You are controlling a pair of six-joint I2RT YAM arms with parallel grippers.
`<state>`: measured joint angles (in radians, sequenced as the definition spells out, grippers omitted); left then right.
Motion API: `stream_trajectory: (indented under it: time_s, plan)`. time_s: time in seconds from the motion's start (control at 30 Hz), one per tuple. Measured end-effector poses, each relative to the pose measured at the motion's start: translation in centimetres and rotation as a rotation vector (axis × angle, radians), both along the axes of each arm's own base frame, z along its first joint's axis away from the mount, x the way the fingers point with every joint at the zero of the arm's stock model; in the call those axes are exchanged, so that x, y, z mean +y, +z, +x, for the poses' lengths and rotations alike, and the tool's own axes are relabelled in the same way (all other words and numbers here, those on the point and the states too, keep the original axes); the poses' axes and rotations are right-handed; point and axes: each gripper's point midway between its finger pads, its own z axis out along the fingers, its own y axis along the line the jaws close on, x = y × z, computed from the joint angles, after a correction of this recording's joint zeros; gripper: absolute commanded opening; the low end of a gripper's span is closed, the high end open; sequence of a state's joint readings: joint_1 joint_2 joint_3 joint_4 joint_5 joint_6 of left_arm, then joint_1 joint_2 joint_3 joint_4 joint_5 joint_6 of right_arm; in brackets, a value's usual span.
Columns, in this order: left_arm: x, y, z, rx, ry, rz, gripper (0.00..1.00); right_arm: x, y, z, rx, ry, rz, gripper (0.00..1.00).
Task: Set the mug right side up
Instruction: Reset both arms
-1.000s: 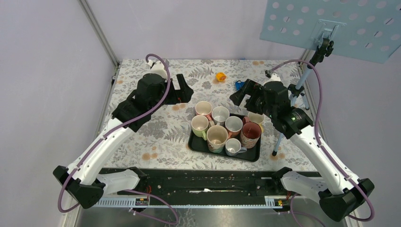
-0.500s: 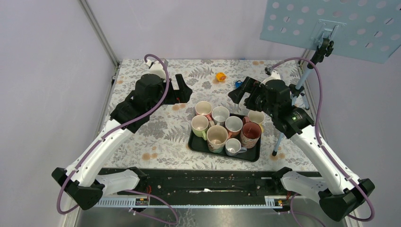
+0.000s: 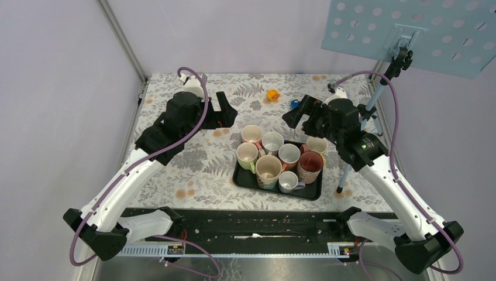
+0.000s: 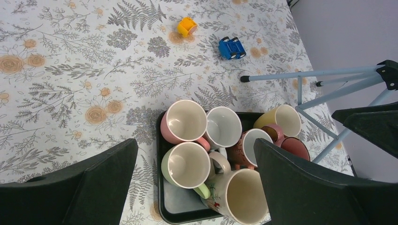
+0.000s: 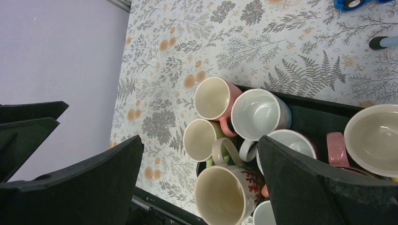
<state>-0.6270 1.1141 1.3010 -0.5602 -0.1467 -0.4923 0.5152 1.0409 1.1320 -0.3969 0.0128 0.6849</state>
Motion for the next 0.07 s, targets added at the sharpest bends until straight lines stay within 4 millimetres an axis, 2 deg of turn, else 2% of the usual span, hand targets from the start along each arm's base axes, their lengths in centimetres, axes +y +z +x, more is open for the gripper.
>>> stream_trajectory:
  time_s: [0.07]
  plan:
    - [0.05, 0.13, -0.07, -0.003, 0.000, -0.002, 0.99, 0.00, 0.00, 0.00, 0.000, 0.000, 0.000, 1.00]
